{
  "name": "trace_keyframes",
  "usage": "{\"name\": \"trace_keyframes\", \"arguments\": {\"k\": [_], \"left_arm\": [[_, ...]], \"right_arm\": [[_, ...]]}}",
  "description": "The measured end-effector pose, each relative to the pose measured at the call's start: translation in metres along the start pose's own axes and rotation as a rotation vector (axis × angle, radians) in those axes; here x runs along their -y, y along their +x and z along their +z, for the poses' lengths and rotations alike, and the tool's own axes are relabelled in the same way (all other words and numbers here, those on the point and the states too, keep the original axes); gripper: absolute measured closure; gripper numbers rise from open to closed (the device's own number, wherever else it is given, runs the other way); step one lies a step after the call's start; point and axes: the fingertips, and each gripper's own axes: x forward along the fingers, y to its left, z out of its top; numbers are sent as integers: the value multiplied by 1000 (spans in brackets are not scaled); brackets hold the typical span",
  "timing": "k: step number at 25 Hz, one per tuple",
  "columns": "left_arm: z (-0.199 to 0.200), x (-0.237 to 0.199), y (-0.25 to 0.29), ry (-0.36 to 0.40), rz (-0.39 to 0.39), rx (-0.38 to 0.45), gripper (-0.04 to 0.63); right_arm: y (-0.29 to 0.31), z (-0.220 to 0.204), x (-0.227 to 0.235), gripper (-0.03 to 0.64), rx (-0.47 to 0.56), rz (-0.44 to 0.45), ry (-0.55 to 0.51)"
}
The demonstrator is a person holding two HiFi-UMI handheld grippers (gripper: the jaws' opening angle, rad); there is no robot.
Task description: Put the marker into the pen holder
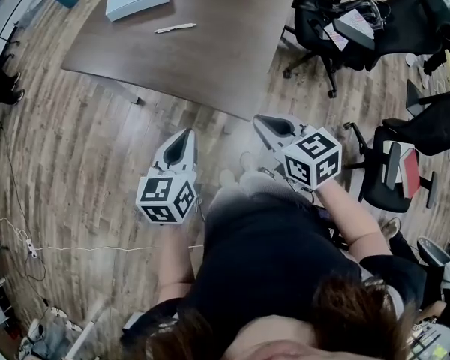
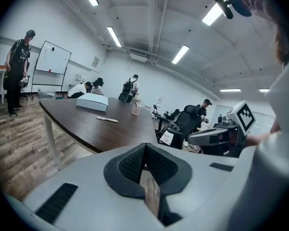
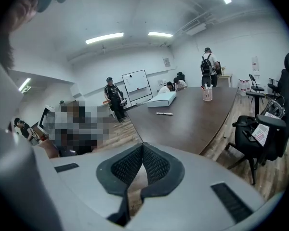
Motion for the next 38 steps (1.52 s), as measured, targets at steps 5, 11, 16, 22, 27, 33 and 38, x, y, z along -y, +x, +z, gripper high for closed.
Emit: {"name": "trace_keyframes", "arguments": {"k": [5,11,16,22,27,33,38], "left_arm": [[3,1,0,-4,-11,0,569],[6,-3,7,71,101,-14,569],[11,11,30,66,160,-20,568],[21,61,92,59,162,-23,568],[36,93,143,56,204,-11,568],[47,119,177,82,263,-20,499],[50,127,192,78,301,-32,483]], "right_arm": [[7,2,2,600,-23,26,5],[15,7,17,600,-15,69,-4],[4,18,51,600,4,105,-10],[-19,31,109,600,11,163,-35],[-33,30,156,600,-14,213,-62],[-35,31,199,600,-28,266,-59],[-32,35,219,600,-27,296,-56]]}}
